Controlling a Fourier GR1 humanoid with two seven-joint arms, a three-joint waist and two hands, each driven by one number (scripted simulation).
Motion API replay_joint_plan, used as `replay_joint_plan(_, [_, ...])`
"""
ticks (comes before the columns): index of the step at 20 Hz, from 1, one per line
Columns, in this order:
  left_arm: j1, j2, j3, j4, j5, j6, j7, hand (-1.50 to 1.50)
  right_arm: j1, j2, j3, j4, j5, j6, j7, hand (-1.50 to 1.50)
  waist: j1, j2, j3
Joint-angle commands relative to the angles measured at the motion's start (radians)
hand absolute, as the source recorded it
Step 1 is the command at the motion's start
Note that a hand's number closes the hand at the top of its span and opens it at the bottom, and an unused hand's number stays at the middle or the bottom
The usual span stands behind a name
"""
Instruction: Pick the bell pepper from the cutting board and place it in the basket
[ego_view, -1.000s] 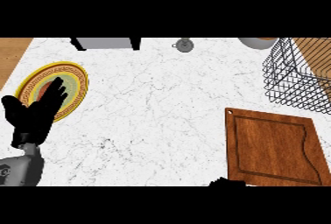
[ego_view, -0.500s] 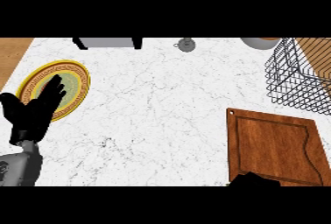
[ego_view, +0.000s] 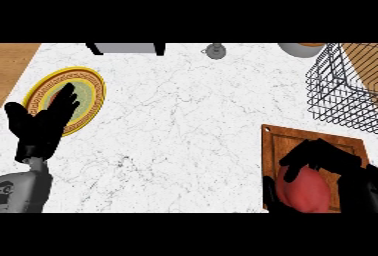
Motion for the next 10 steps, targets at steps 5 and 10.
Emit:
replay_joint_plan(5, [0.029, 0.025, 0.028, 0.015, 0.016, -0.035, -0.028, 0.00, -0.443, -0.069, -0.374, 0.108, -0.116, 0.125, 0.163, 1.50, 0.000, -0.001, 0.001])
replay_joint_plan(10, [0.017, -0.002, 0.023, 0.036, 0.016, -0.024, -0.031, 0.00, -0.494, -0.197, -0.497, 0.235, -0.105, 0.113, 0.132, 1.50, -0.007, -0.001, 0.002])
